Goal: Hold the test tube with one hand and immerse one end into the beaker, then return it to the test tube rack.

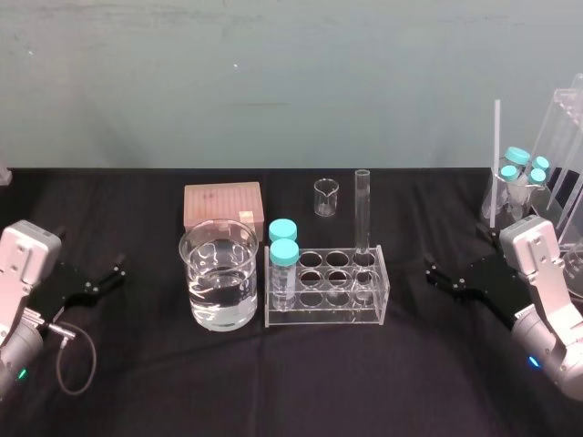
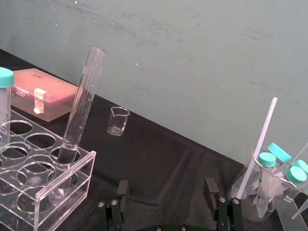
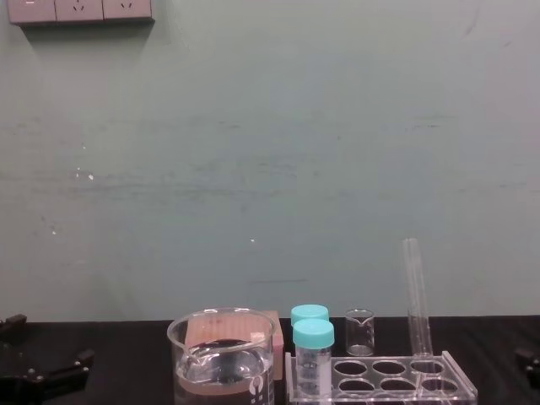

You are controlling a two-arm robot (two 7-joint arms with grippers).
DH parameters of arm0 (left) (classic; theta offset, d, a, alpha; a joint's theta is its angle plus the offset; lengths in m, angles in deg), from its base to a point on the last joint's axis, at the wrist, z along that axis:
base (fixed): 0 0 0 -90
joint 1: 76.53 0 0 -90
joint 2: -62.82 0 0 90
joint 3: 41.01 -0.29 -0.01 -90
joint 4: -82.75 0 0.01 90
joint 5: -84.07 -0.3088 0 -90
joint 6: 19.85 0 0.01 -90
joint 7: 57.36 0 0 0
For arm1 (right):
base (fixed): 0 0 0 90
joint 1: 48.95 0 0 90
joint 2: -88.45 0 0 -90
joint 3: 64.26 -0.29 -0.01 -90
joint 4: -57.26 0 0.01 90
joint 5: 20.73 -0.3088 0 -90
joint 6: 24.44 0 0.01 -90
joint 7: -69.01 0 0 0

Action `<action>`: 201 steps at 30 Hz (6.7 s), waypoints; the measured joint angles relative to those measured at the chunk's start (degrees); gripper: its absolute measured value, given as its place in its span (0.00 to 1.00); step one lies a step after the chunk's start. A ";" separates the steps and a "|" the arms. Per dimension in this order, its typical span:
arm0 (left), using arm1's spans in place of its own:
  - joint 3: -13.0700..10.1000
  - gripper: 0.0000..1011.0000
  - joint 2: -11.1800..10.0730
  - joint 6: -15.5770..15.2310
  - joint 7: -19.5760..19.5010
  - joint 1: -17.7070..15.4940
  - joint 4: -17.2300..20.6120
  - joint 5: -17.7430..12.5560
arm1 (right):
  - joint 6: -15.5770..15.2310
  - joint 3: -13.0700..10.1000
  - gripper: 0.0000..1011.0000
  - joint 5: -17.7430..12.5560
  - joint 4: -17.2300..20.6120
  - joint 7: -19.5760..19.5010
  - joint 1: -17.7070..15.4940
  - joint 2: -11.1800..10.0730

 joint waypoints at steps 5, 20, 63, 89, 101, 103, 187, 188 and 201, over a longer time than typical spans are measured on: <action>0.00 0.99 0.00 0.00 0.00 0.00 0.00 0.00 | 0.00 0.00 0.99 0.00 0.00 0.00 0.00 0.00; 0.00 0.99 0.00 0.00 0.00 0.00 0.00 0.00 | 0.00 0.00 0.99 0.00 0.00 0.00 0.00 0.00; 0.00 0.99 0.00 0.00 0.00 0.00 0.00 0.00 | -3.83 -3.71 0.99 -14.57 -4.85 23.36 7.20 10.61; 0.00 0.99 0.00 0.00 0.00 0.00 0.00 0.00 | -3.65 -4.15 0.99 -9.86 -13.50 25.93 13.02 15.16; 0.00 0.99 0.00 0.00 0.00 0.00 0.00 0.00 | -3.66 -4.17 0.91 -10.16 -13.51 25.90 13.02 15.11; 0.00 0.99 0.00 0.00 0.00 0.00 0.00 0.00 | -3.67 -4.17 0.85 -10.18 -13.50 25.89 13.01 15.10; 0.00 0.99 0.00 0.00 0.00 0.00 0.00 0.00 | 4.88 -9.15 0.22 -11.12 -8.73 31.46 10.41 15.83; 0.00 0.99 0.00 0.00 0.00 0.00 0.00 0.00 | 5.09 -9.42 0.22 -11.25 -7.94 31.46 10.39 15.61; 0.00 0.99 0.00 0.00 0.00 0.00 0.00 0.00 | 3.70 -11.90 0.22 -11.49 -2.08 29.19 10.26 13.40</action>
